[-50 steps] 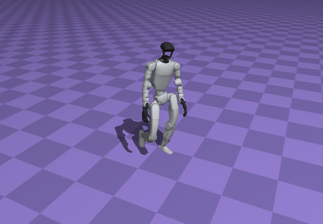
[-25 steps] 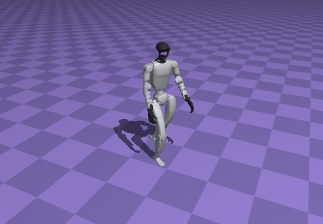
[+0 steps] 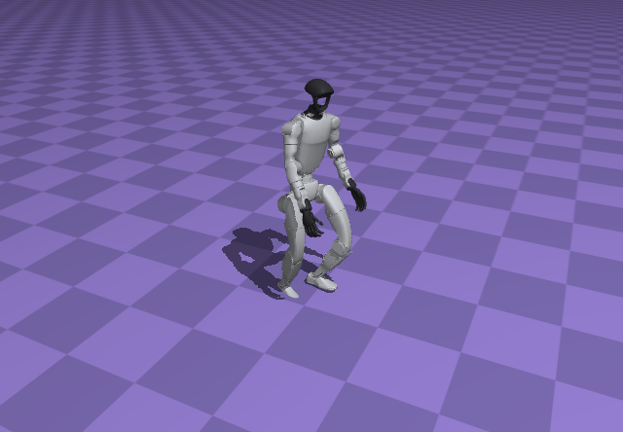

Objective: Walk

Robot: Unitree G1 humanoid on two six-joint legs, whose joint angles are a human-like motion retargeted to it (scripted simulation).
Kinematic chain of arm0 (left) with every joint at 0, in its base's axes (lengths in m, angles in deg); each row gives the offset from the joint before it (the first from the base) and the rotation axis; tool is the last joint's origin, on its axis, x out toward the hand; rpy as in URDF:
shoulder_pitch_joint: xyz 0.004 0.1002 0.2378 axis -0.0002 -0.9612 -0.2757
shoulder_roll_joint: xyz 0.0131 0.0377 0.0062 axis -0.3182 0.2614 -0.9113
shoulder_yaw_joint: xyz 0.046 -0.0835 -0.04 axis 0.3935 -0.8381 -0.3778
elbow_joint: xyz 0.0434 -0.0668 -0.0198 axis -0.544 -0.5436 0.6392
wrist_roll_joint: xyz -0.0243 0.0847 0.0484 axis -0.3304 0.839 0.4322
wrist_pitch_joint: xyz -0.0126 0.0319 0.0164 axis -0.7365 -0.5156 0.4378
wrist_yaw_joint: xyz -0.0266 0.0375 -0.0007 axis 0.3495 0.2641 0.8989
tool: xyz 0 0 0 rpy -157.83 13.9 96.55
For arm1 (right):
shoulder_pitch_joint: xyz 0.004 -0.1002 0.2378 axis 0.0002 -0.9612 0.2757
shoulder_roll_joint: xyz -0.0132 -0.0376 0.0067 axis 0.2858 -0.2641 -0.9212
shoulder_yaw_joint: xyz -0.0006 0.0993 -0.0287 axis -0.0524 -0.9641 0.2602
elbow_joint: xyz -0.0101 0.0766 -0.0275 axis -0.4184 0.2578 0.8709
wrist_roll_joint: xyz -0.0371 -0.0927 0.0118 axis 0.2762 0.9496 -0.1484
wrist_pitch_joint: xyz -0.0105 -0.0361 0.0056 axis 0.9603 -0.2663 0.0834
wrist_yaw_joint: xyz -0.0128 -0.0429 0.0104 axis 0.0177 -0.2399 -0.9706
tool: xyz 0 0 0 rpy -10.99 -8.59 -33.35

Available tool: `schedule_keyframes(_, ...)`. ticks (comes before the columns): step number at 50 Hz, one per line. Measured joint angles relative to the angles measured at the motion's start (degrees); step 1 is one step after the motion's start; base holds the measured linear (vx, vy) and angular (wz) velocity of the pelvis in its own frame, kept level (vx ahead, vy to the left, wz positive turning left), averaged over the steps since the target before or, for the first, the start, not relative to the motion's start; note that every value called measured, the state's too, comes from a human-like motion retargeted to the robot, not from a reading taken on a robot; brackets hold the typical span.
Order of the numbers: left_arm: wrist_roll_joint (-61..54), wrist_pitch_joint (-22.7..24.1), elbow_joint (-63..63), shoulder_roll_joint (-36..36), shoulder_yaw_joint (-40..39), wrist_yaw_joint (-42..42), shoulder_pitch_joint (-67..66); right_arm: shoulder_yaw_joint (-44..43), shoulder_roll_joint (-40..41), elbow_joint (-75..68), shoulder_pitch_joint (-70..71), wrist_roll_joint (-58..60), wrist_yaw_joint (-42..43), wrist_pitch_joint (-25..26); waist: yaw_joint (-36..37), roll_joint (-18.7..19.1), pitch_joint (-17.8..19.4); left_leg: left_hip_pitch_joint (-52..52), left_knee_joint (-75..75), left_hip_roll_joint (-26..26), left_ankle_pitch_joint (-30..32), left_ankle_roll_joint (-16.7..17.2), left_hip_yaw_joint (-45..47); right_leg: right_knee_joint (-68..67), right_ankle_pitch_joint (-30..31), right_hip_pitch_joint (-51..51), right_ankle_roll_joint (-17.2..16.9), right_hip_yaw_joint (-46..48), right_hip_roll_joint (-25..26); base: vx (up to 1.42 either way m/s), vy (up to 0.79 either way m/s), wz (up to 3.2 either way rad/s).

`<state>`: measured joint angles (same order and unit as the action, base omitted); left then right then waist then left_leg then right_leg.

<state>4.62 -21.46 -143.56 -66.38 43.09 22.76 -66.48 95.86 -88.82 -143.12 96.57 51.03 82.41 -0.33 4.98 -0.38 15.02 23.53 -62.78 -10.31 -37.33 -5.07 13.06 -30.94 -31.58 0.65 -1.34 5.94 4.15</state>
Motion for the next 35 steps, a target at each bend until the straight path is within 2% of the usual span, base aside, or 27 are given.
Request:
schedule_keyframes(5, 1.75, -0.02, -0.34, 1.64, 1.44, 0.49, 2.5, 0.21, 1.33, 0.63, -0.75, 1.11, -1.48, -0.07, -1.31, -3.51, 0.39, 0.66, 20.46, 7.37, 5.08, 1.59, 1.69, 1.45, -2.82, -4.62, -0.71, -0.19, -3.66, 0.39, -0.02, 0.11)
schedule_keyframes(7, 2.13, -0.23, -0.83, 2.12, 1.99, 0.56, 2.7, 0.53, 1.83, 0.58, -1.75, 1.56, -1.82, -0.09, -1.92, -4.07, 0.45, 1.03, 24.45, 8.48, 6.42, 2.3, 1.32, -0.42, -4.64, -5.35, -0.68, -0.41, -4.23, 0.38, -0.01, -0.01)
schedule_keyframes(8, 2.2, -0.4, -1.46, 2.06, 2.16, 0.65, 3.38, 0.44, 1.93, 0.48, -1.92, 1.73, -2.15, -0.04, -2.24, -5.47, 0.0, -0.98, 31.02, 10.88, 9.16, 2.17, 1.57, 0.2, -5.28, -5.93, -0.84, -0.71, -5.67, 0.41, 0.0, -0.04)
schedule_keyframes(15, 0.72, -1.36, -4.6, 1.58, 2.44, 0.41, 3.53, 0.42, 2.44, -1.64, -6.18, 1.87, -3.12, 0.3, -3.34, -9.38, -1.09, -3.21, 28.23, 14.71, 13.68, 0.53, 1.38, -9.64, -10.33, -7.28, -1.83, -2.92, -10.14, 0.4, 0.04, -0.21)
schedule_keyframes(19, -2.31, -1.56, -6.12, 0.21, 1.84, 0.4, 3.96, 0.09, 2.06, -2.95, -8.07, 1.71, -4.27, 0.75, -4.35, -12.96, -2.57, -7.07, 31.66, 19.56, 13.94, -1.97, 2.55, -19.0, -6.33, -5.01, -5.21, -3.49, -15.78, 0.38, 0.11, -0.17)
schedule_keyframes(20, -3.35, -1.54, -6.41, -0.46, 1.61, 0.47, 4.41, 0.06, 1.86, -3.11, -8.09, 1.56, -4.7, 0.85, -4.74, -14.75, -3.11, -9.7, 37.01, 22.37, 15.78, -2.69, 3.03, -22.24, -4.54, -3.47, -6.57, -4.01, -18.39, 0.35, 0.13, -0.09)
schedule_keyframes(23, -4.84, -1.08, -5.65, -1.49, 1.09, -0.61, 4.62, 0.14, 1.3, -2.4, -8.67, 0.95, -4.79, 0.76, -6.34, -17.03, -3.15, -12.02, 38.07, 25.82, 14.89, -3.86, 3.73, -33.53, 3.77, 0.24, -10.34, -4.34, -22.9, 0.31, 0.13, -0.03)
schedule_keyframes(25, -5.77, -0.55, -4.59, -2.59, 0.61, -1.67, 5.22, 0.23, 1.0, -1.4, -8.21, 0.44, -4.4, 0.54, -7.48, -18.03, -3.09, -13.94, 40.12, 27.77, 14.82, -4.42, 3.93, -40.79, 6.7, 3.92, -11.33, -4.4, -25.85, 0.29, 0.13, -0.08)
schedule_keyframes(28, -7.05, 0.52, -2.49, -4.32, -0.01, -3.86, 6.48, 0.57, 0.83, 0.59, -6.81, -0.11, -2.99, -0.18, -9.27, -18.53, -2.92, -16.58, 42.96, 29.7, 14.82, -4.84, 3.61, -47.08, 4.63, 9.68, -10.33, -4.22, -29.14, 0.28, 0.11, -0.06)
schedule_keyframes(30, -8.12, 0.91, -1.06, -5.63, -0.82, -5.2, 8.46, 0.99, 0.68, 1.94, -4.47, -0.25, -1.99, -0.37, -10.39, -16.61, -2.98, -19.13, 48.12, 29.17, 16.04, -4.91, 2.43, -47.01, 2.1, 14.15, -8.83, -3.64, -28.09, 0.27, 0.08, -0.04)
schedule_keyframes(32, -8.82, 1.49, 0.12, -5.78, -0.69, -5.84, 8.77, 1.62, 0.87, 2.92, -4.09, 0.06, -1.47, -0.76, -11.42, -16.69, -2.73, -19.8, 46.73, 29.62, 14.91, -5.08, 2.13, -44.55, -1.55, 16.29, -8.16, -3.98, -28.73, 0.25, 0.04, 0.08)
schedule_keyframes(33, -9.4, 1.58, 0.71, -6.18, -0.88, -5.88, 9.54, 1.99, 0.94, 3.35, -3.08, 0.27, -1.31, -0.72, -11.82, -15.14, -2.48, -20.09, 46.51, 28.24, 14.05, -5.02, 1.56, -41.57, -2.72, 17.14, -7.5, -3.36, -26.89, 0.25, 0.03, 0.11)
schedule_keyframes(35, -9.92, 1.86, 1.65, -6.14, -0.47, -5.49, 9.98, 2.65, 1.28, 3.84, -2.44, 0.84, -1.25, -0.54, -12.52, -14.38, -2.18, -20.15, 44.52, 27.67, 12.52, -5.1, 0.8, -35.84, -4.76, 18.34, -7.08, -3.95, -25.6, 0.24, 0.01, 0.18)
